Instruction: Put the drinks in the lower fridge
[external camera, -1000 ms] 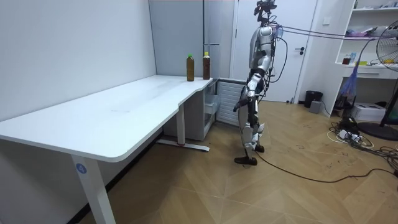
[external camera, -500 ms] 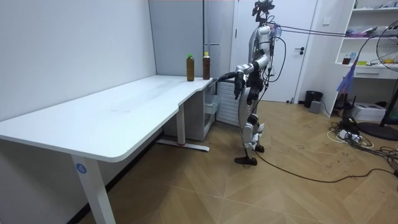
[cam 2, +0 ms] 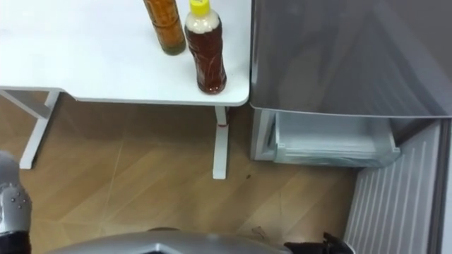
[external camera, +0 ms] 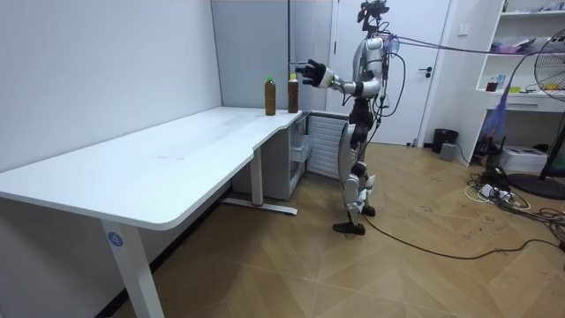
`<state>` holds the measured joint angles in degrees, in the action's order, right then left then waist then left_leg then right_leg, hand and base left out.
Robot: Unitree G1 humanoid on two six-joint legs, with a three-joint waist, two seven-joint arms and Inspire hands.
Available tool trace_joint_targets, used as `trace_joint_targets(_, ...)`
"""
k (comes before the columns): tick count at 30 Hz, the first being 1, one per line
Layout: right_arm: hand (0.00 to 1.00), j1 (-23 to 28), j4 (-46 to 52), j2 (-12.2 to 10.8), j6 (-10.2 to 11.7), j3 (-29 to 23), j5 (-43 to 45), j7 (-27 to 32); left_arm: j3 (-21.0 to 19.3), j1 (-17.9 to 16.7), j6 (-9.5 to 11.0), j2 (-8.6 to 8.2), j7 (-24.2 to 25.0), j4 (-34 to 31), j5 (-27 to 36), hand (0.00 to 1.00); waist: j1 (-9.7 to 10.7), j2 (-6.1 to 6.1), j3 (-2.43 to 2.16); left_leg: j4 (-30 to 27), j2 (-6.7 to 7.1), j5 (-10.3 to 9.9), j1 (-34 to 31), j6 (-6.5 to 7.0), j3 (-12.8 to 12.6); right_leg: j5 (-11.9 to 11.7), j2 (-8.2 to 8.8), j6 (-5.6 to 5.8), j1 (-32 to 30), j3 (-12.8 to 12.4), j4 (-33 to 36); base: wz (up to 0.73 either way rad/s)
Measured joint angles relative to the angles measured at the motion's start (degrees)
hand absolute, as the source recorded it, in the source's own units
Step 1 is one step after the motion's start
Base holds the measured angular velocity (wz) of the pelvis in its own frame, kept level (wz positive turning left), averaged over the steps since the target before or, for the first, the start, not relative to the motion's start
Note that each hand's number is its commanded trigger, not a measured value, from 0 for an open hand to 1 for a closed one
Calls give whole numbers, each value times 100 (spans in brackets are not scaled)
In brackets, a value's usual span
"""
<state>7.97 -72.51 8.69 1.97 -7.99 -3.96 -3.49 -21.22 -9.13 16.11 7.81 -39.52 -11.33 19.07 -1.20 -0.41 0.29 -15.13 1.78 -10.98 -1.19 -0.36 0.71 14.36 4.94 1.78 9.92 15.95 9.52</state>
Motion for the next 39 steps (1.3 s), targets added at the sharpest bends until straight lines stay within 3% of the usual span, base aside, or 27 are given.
trace_joint_targets(4, 0, -96, -97, 24, 37, -9, 4, -126, 142, 5, -58, 2, 625, -399, 2, 0, 95, 11, -3, -37, -4, 0, -24, 0, 17, 0, -6, 0, -2, 14, 7, 0)
trace_joint_targets(11, 0, -213, -150, 108, 46, -3, 22, -374, 684, 112, -456, 23, 2164, -1274, 33, 0, 270, 32, -13, -64, -18, 8, -138, 12, 26, -34, -25, -1, -92, -23, 23, 0)
trace_joint_targets(15, 0, -245, -170, 163, 45, 15, 59, -420, 1066, 432, -590, 92, 2930, -1295, 43, 0, 336, 76, -8, -24, -15, 14, -109, 23, -15, -46, -9, 14, -92, -34, 21, -4)
trace_joint_targets(21, 0, -243, -180, 139, 43, 24, 53, -342, 1418, 476, -975, 197, 4026, -1293, 67, 0, 424, 51, 8, -14, -16, 20, -21, 28, -67, -47, -2, 15, -81, -162, 18, -9)
trace_joint_targets(30, 0, -281, -143, 120, -81, 13, 57, -366, 1469, 476, -1392, 204, 4940, -1293, 65, 0, 571, 32, 18, -19, -17, 18, -47, 28, -56, -47, -3, 15, -112, -194, 25, -1)
trace_joint_targets(39, 0, -283, -124, 167, -74, 18, 54, -421, 1470, 476, -1429, 209, 5580, -1294, 73, 0, 581, 115, -41, -18, -20, 18, -30, 28, -53, -47, -6, 15, -93, -186, 30, 0)
